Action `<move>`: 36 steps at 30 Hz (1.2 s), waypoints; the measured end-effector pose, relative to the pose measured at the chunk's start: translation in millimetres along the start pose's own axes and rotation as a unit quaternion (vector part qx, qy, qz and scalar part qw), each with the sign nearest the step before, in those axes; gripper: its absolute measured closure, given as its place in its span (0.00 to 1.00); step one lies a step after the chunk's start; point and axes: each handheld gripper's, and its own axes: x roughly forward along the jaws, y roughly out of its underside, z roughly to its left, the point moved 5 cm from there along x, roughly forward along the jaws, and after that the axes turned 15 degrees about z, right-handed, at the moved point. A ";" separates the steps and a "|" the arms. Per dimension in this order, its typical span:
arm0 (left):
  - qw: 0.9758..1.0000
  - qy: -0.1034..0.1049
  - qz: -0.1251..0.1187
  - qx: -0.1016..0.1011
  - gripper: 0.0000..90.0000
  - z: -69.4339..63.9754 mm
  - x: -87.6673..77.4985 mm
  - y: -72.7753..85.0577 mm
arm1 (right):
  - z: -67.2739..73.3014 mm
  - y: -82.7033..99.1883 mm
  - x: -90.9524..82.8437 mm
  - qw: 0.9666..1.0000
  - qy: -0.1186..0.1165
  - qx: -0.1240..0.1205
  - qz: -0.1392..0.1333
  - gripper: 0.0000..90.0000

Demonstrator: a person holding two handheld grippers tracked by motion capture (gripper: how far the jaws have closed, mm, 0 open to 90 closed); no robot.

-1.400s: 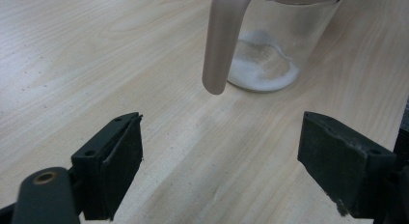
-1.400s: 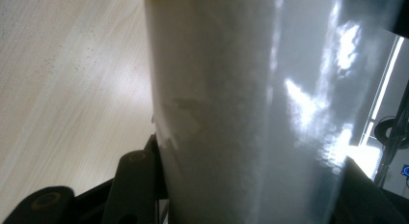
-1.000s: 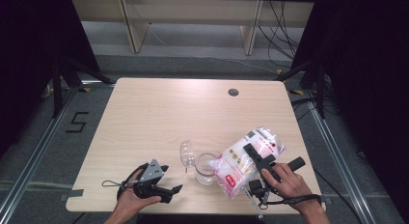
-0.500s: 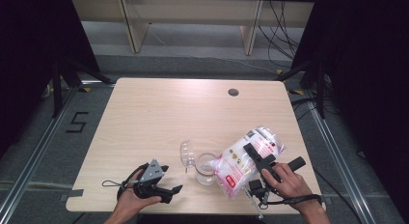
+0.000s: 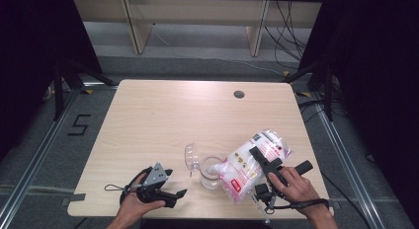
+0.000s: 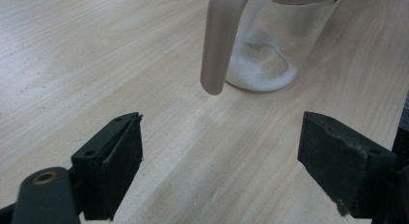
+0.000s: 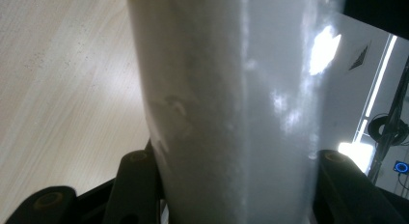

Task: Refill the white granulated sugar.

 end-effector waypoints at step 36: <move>1.000 -0.001 0.001 0.002 0.17 0.5 -0.5 0.1 | -0.9 -1.0 0.1 1.000 -0.003 -0.006 -0.003 0.62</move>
